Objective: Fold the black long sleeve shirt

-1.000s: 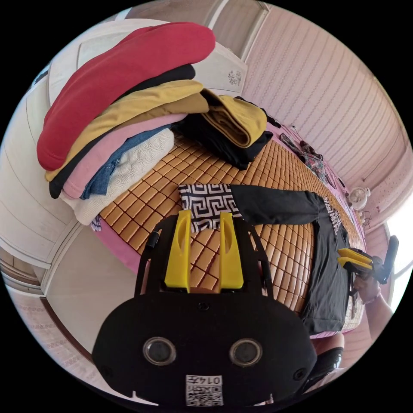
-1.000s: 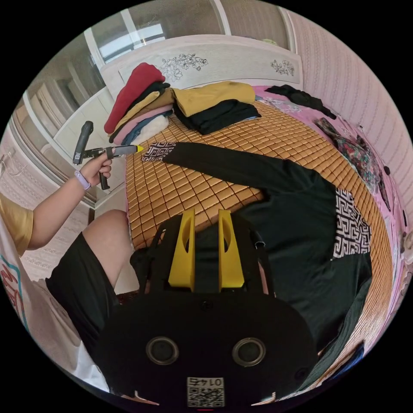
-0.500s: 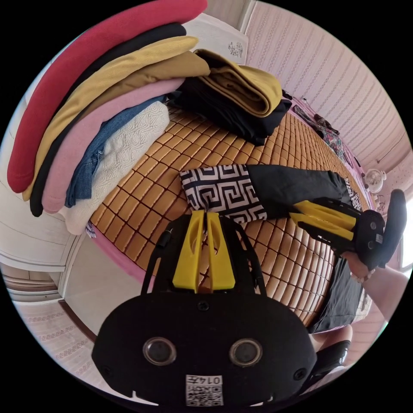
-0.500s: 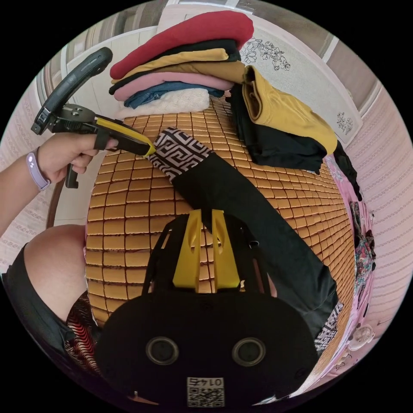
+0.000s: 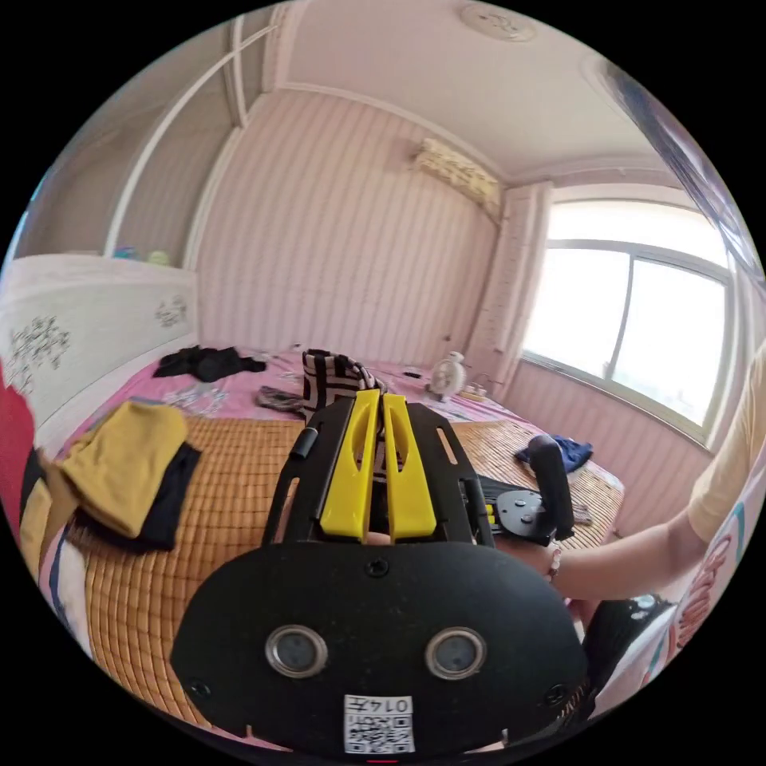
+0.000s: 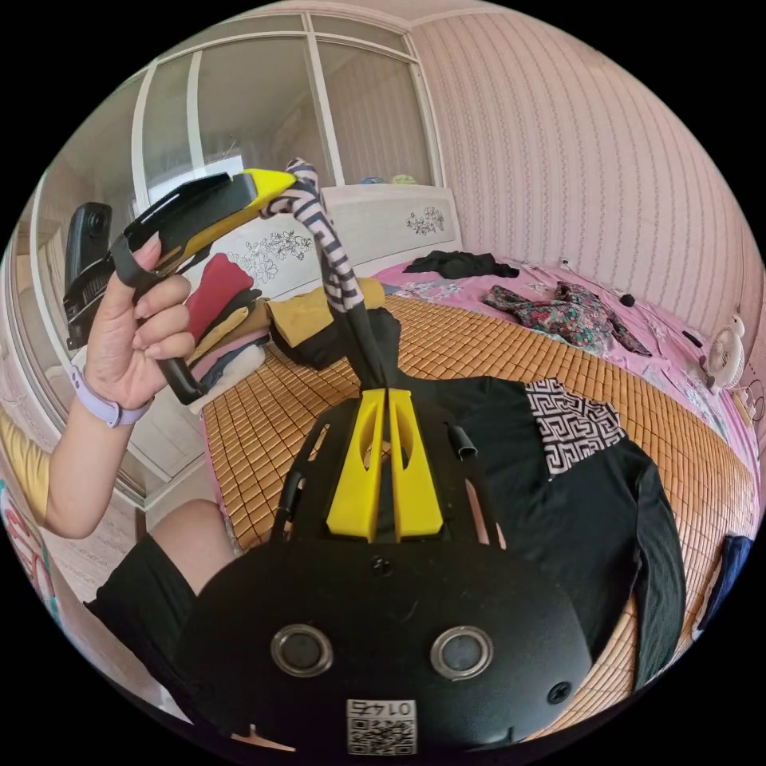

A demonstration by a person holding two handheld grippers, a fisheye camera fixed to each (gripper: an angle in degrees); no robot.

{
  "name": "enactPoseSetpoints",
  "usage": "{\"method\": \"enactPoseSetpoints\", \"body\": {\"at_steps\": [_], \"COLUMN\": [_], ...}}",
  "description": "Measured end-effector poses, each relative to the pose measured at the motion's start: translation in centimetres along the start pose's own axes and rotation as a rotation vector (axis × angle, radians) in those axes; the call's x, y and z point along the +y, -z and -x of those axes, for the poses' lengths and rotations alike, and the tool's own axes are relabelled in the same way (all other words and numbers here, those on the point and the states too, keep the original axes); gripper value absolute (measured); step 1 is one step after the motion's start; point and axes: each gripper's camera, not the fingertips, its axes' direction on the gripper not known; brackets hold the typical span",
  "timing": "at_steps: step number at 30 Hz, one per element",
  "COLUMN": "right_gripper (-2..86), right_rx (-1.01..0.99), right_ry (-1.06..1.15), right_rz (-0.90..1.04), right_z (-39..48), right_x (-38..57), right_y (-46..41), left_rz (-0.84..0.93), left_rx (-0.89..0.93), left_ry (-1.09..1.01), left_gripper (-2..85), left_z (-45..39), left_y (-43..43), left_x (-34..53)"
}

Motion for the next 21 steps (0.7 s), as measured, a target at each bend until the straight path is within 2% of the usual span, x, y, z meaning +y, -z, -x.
{"method": "enactPoseSetpoints", "body": {"at_steps": [2,4,6,8,12,17,19,21], "right_gripper": [2.8,3.6,4.4,4.9,5.9,5.5,5.0,4.4], "right_rx": [0.056,0.136,0.249,0.328,0.36,0.279,0.261,0.284], "right_ry": [-0.026,-0.048,-0.122,-0.182,-0.256,-0.234,-0.174,-0.133], "right_rz": [0.051,0.13,0.237,0.261,0.255,0.251,0.313,0.488], "right_z": [-1.4,-2.6,-4.1,-4.7,-5.8,-6.4,-6.0,-6.2], "right_x": [3.6,7.6,12.6,15.4,18.1,17.8,17.6,18.1], "right_y": [3.0,5.4,8.2,10.3,11.7,8.7,6.5,2.9], "left_rz": [0.083,0.196,0.359,0.53,0.681,0.746,0.775,0.812], "left_rx": [0.281,0.443,0.541,0.601,0.509,0.219,0.122,0.043], "left_ry": [-0.117,-0.125,-0.067,0.018,0.079,0.08,0.016,-0.043], "left_gripper": [0.4,1.5,2.7,4.2,5.5,5.8,5.9,5.7], "left_z": [-7.0,-11.1,-14.0,-16.2,-16.8,-15.0,-15.0,-15.3], "left_y": [-5.1,-8.7,-11.7,-13.8,-14.6,-15.7,-16.5,-17.5], "left_x": [0.7,3.5,7.2,12.4,17.1,19.1,19.7,20.3]}}
